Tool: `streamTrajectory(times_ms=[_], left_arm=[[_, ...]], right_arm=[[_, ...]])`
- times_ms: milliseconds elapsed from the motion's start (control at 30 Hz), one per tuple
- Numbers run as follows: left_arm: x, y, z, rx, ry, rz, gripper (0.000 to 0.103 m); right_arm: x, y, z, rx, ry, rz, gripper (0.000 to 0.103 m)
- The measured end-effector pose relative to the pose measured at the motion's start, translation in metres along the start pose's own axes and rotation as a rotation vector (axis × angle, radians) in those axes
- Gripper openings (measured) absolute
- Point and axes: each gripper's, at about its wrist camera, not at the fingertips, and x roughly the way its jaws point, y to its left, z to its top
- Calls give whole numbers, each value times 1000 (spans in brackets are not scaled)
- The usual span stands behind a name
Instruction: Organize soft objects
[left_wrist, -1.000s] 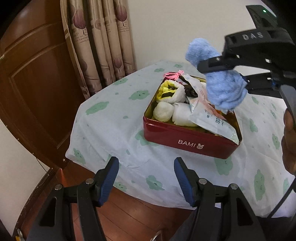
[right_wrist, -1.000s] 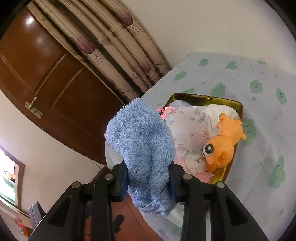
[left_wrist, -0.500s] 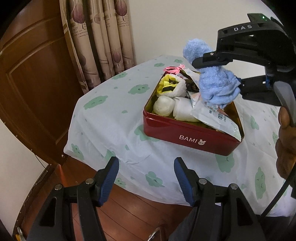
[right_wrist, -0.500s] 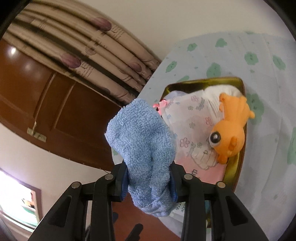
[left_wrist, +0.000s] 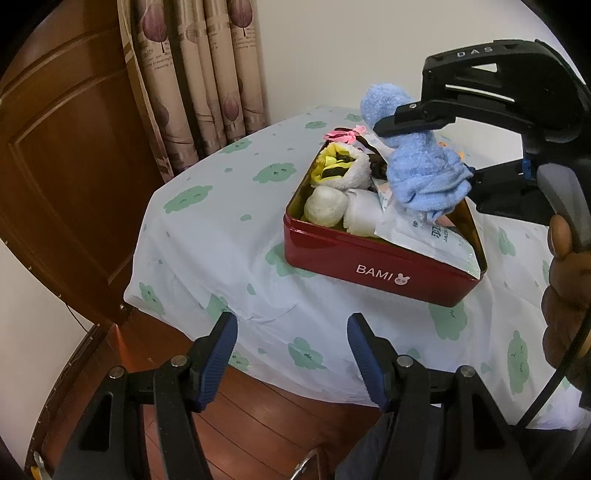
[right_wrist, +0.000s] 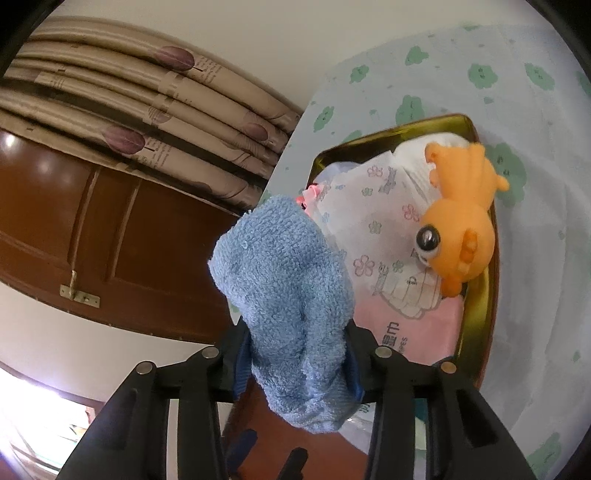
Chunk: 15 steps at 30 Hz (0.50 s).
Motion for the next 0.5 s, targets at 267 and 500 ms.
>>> streamTrajectory(times_ms=[267, 500], left_arm=[[1, 1, -1, 0, 12, -11, 63], [5, 3, -1, -13, 26, -26, 63]], right_arm=[[9, -1, 0, -2, 9, -39, 49], [0, 15, -2, -129, -31, -115, 50]])
